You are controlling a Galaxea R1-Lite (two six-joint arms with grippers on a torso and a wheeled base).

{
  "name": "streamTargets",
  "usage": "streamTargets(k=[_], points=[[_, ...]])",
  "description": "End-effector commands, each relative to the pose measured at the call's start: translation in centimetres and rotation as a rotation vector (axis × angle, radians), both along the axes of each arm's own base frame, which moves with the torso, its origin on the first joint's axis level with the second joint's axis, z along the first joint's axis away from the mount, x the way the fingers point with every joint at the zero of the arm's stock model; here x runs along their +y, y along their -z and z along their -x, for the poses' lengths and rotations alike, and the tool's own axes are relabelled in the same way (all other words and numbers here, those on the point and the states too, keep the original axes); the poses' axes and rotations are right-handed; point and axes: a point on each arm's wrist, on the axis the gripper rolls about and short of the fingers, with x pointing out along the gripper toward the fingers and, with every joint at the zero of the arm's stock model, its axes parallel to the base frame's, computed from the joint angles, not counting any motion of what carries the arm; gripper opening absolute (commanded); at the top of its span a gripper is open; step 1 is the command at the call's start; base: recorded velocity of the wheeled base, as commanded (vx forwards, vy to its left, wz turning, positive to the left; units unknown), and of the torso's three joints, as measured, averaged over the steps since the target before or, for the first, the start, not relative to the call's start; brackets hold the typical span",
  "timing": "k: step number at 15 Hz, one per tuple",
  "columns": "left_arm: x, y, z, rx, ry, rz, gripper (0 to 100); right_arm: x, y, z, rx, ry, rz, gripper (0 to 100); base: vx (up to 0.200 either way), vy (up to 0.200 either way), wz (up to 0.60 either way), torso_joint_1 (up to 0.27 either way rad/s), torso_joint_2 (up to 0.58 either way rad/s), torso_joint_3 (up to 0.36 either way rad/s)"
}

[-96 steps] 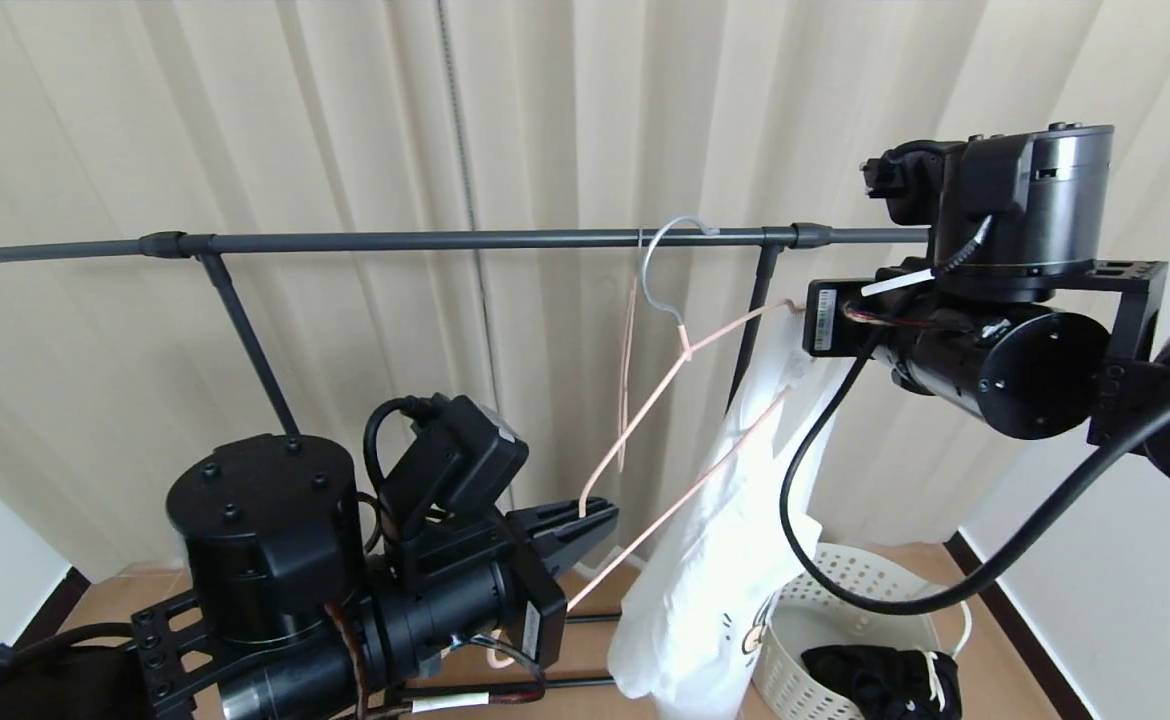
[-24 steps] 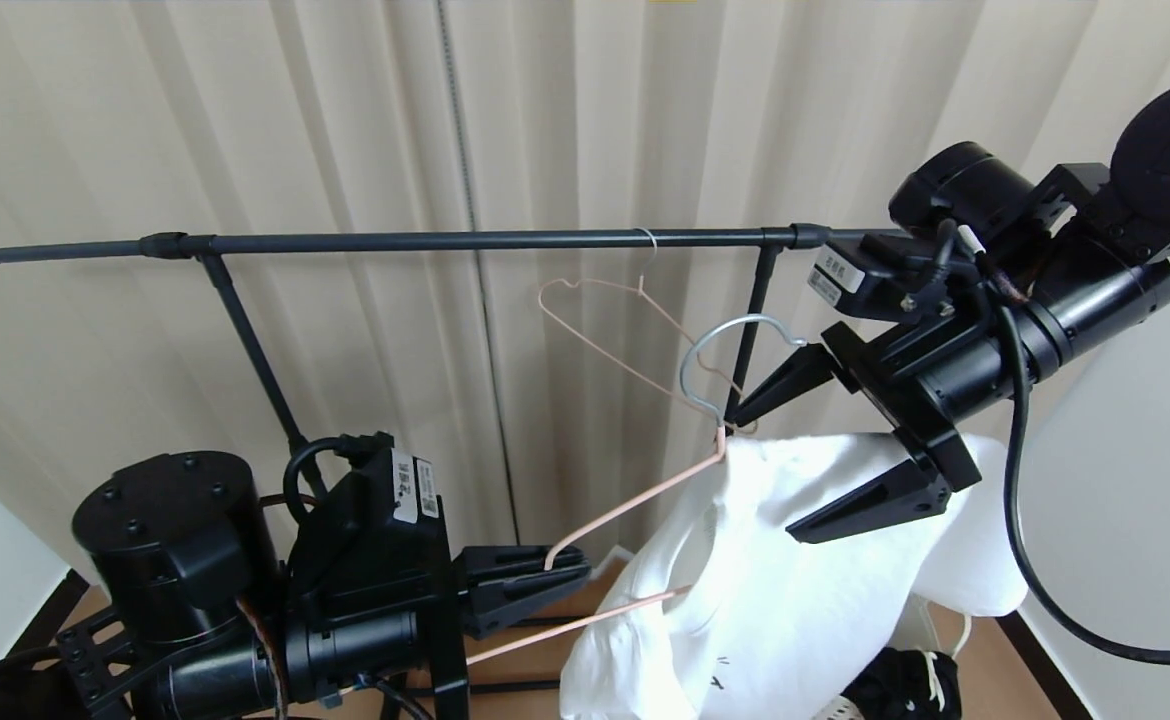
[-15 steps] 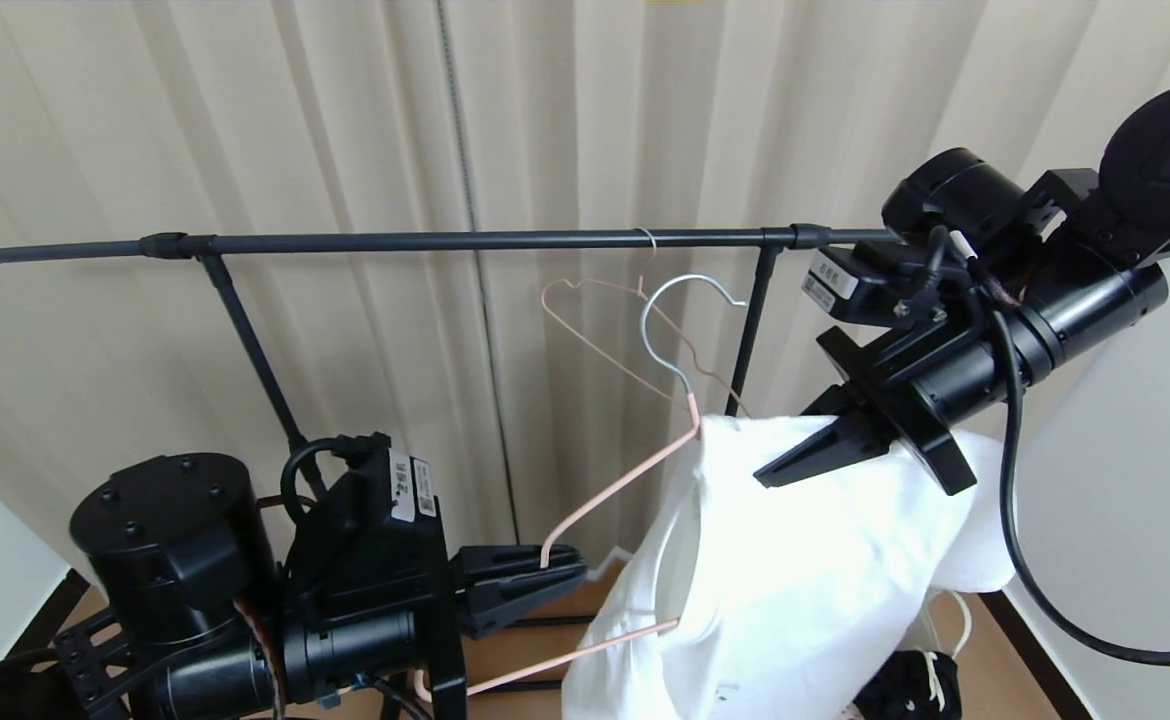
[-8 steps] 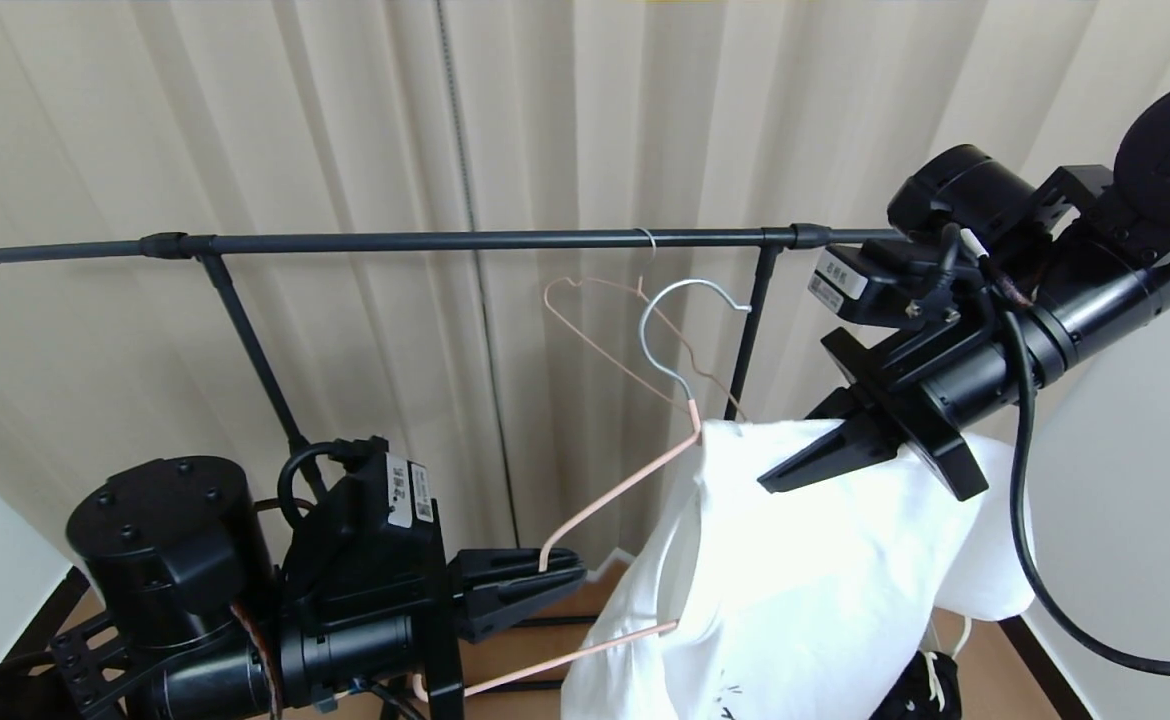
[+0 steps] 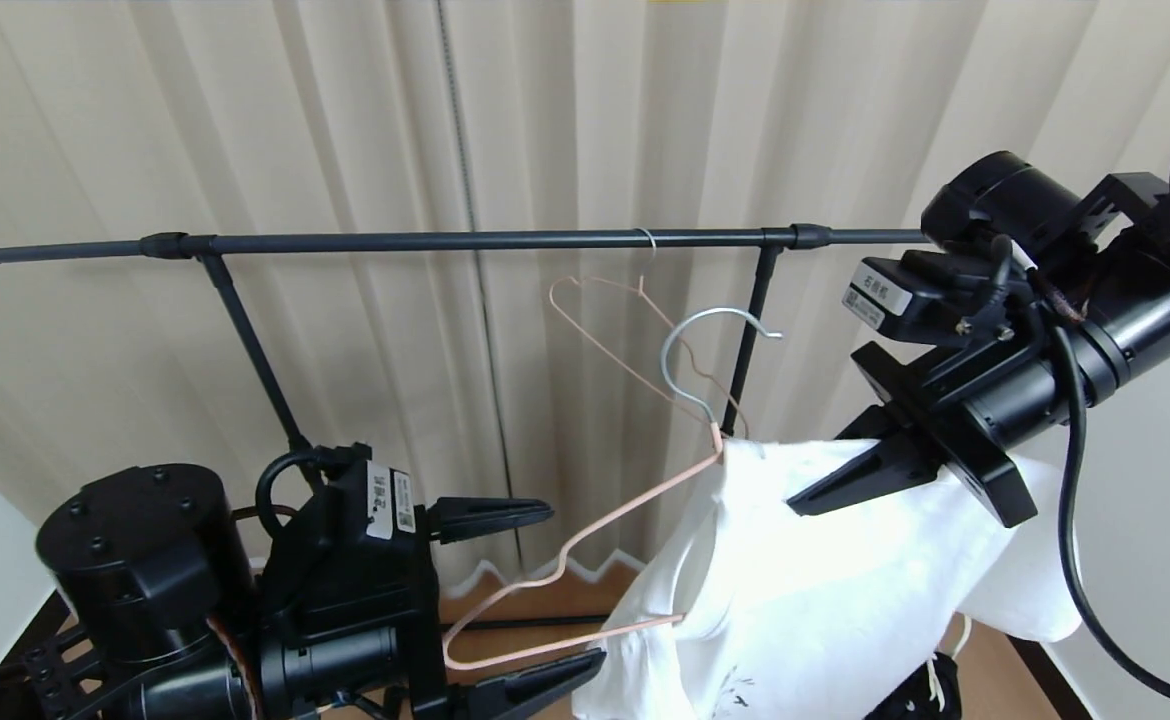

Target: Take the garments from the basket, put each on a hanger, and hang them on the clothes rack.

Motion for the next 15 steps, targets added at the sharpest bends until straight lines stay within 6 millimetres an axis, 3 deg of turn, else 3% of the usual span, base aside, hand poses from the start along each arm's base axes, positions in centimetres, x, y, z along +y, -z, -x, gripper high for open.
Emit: streamTargets(k=[1,5,8,12,15], points=[[1.1,-0.6,0.2,-0.016,-0.035,0.017,100,-0.4,-0.7,0.9,-0.023,0.002,-0.008,0,0.000,0.000,0.00,0.000,0.00,0.000],[4.6,-1.9,0.9,0.035,-0.171,0.094,100,-0.6,-2.0,0.7,-0.163,0.094,0.068,0,0.000,0.000,0.00,0.000,0.00,0.000],[5.6,-2.3,0.4,0.133,-0.319,0.164,100,0.3,-3.1,0.5,-0.359,0.195,0.154,0,0.000,0.000,0.00,0.000,0.00,0.000],[3.0,-2.0,-0.5,0.282,-0.581,0.012,100,1.6,-3.7,1.6,-0.495,0.321,0.165,0,0.000,0.000,0.00,0.000,0.00,0.000],[-0.3,-2.0,-0.7,0.383,-0.582,-0.004,100,2.7,-2.9,2.7,-0.504,0.427,0.134,0,0.000,0.000,0.00,0.000,0.00,0.000]])
